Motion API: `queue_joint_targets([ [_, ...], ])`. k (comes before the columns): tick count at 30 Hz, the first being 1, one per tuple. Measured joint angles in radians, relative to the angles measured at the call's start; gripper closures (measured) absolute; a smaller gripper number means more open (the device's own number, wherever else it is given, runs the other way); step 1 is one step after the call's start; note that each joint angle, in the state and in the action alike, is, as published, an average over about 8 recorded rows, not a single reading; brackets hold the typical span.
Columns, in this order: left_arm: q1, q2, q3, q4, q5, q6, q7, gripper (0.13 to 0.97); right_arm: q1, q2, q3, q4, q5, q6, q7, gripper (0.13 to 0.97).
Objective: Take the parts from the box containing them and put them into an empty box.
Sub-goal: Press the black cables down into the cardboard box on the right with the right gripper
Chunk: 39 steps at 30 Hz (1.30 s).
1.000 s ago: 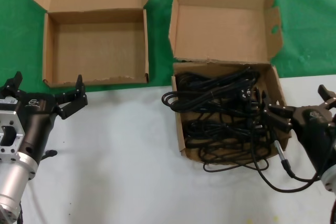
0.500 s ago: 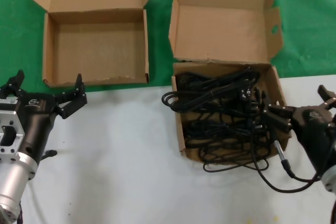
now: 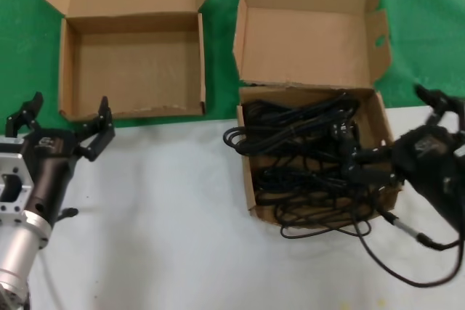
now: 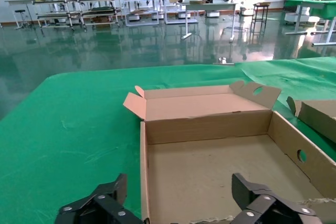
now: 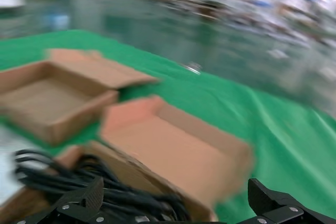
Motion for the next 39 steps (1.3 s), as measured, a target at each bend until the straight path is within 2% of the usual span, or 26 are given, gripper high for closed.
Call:
queue_joint_targets([
  [3, 0.0, 0.0, 0.0, 0.0, 0.0, 0.0, 0.0, 0.368, 0.044, 0.119, -0.063, 0.051, -0.039, -0.051, -0.034, 0.129],
  [5, 0.0, 0.0, 0.0, 0.0, 0.0, 0.0, 0.0, 0.387, 0.086, 0.186, -0.102, 0.076, -0.098, -0.108, -0.047, 0.129],
  [7, 0.0, 0.0, 0.0, 0.0, 0.0, 0.0, 0.0, 0.44, 0.136, 0.235, -0.139, 0.089, -0.171, -0.175, -0.052, 0.129],
  [13, 0.0, 0.0, 0.0, 0.0, 0.0, 0.0, 0.0, 0.598, 0.344, 0.286, -0.249, 0.065, -0.406, -0.421, -0.027, 0.129],
  [14, 0.0, 0.0, 0.0, 0.0, 0.0, 0.0, 0.0, 0.598, 0.382, 0.281, -0.265, 0.053, -0.44, -0.465, -0.022, 0.129],
  [18, 0.0, 0.0, 0.0, 0.0, 0.0, 0.0, 0.0, 0.689, 0.523, 0.226, -0.31, -0.012, -0.546, -0.639, -0.024, 0.129],
  [22, 0.0, 0.0, 0.0, 0.0, 0.0, 0.0, 0.0, 0.781, 0.619, 0.144, -0.326, -0.088, -0.604, -0.775, -0.058, 0.14],
  [24, 0.0, 0.0, 0.0, 0.0, 0.0, 0.0, 0.0, 0.795, 0.654, 0.104, -0.329, -0.125, -0.621, -0.824, -0.078, 0.152],
  [31, 0.0, 0.0, 0.0, 0.0, 0.0, 0.0, 0.0, 0.898, 0.734, -0.017, -0.326, -0.241, -0.652, -0.933, -0.142, 0.174],
  [39, 0.0, 0.0, 0.0, 0.0, 0.0, 0.0, 0.0, 0.924, 0.776, -0.107, -0.306, -0.348, -0.661, -0.982, -0.208, 0.271],
])
